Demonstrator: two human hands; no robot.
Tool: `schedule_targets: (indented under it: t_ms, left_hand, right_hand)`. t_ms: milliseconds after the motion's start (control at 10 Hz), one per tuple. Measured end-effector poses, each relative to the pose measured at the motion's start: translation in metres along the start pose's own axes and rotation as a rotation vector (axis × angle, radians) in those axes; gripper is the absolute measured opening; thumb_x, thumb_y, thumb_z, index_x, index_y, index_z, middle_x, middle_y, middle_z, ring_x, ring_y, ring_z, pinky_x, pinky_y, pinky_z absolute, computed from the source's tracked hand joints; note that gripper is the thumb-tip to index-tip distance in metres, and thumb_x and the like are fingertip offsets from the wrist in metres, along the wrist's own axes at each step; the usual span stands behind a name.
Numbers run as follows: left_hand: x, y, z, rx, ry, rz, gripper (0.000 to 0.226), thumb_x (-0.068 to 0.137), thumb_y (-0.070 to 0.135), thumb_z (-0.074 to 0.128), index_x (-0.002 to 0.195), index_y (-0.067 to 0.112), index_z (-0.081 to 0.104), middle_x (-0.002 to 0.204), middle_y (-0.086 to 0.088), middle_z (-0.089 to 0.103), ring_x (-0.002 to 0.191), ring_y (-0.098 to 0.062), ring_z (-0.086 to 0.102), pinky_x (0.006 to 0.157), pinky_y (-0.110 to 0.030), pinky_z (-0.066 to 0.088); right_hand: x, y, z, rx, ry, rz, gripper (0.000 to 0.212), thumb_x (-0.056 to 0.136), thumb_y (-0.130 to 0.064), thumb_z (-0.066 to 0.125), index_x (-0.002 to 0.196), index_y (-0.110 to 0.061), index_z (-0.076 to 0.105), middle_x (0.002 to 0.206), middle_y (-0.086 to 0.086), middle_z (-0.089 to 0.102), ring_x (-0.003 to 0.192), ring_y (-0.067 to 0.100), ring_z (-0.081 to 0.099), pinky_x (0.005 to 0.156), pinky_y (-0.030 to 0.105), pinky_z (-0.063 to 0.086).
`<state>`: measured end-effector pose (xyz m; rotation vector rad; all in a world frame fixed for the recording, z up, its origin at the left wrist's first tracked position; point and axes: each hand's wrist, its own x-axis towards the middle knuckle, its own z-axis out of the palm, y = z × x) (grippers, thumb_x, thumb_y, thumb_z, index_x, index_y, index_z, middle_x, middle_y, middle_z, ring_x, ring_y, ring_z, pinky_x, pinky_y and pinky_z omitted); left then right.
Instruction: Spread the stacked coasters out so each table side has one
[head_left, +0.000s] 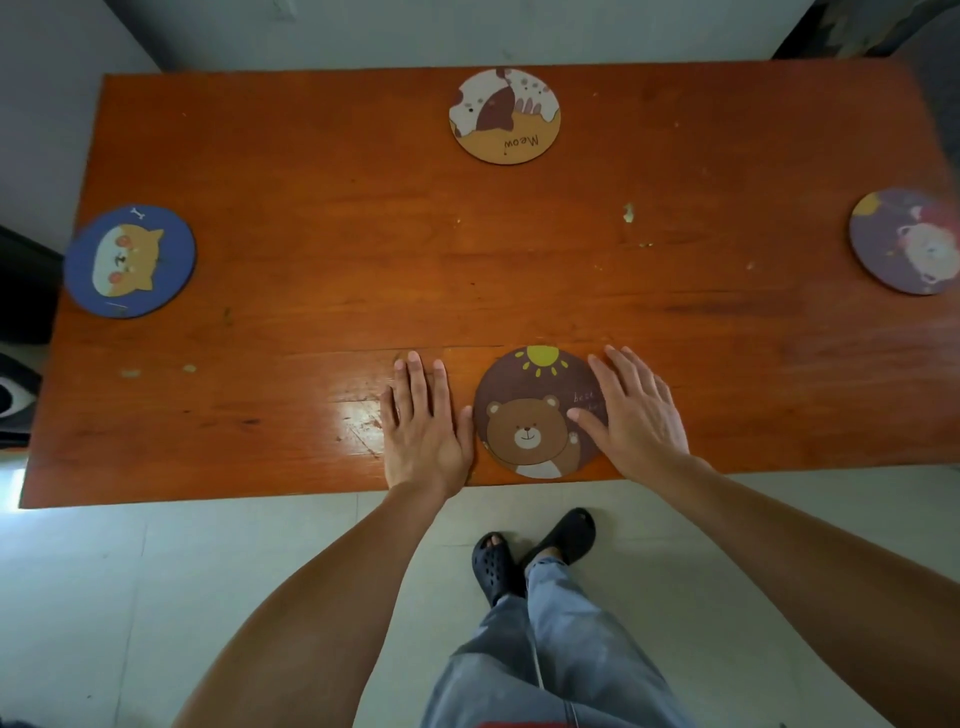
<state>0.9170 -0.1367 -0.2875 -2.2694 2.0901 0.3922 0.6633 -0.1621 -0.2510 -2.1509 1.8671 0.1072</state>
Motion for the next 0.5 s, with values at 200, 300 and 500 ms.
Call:
schedule_targets:
  t_ms: [200,300,500]
  left_hand:
    - [0.003,-0.002,-0.001,0.08,-0.003,0.071,0.068,0.097,0.048,0.003,0.151,0.009,0.002,0.159,-0.023,-0.003,0.145,-0.038,-0.01,0.117,-0.055,-0.001]
    - [0.004,-0.003,0.001,0.076,0.01,0.066,0.067,0.097,0.048,0.006,0.151,0.009,0.002,0.159,-0.022,-0.003,0.146,-0.036,-0.01,0.117,-0.055,-0.001]
    - [0.004,-0.002,-0.004,0.034,0.015,0.065,0.067,0.098,0.048,0.01,0.152,0.01,0.006,0.159,-0.021,-0.002,0.146,-0.034,-0.011,0.118,-0.054,-0.001]
  right_hand:
    - [-0.007,0.003,0.019,-0.053,0.009,-0.012,0.067,0.095,-0.059,0.018,0.15,-0.02,0.016,0.16,0.009,0.013,0.147,0.024,0.001,0.117,0.044,0.006]
    - [-0.003,0.008,0.023,-0.034,-0.004,-0.003,0.067,0.095,-0.059,0.019,0.15,-0.022,0.015,0.16,0.007,0.012,0.147,0.022,-0.001,0.118,0.044,0.006]
    - [0.002,-0.004,-0.007,0.118,0.019,0.002,0.064,0.094,-0.056,0.036,0.146,-0.02,0.03,0.158,0.008,0.021,0.145,0.024,0.015,0.115,0.046,0.019]
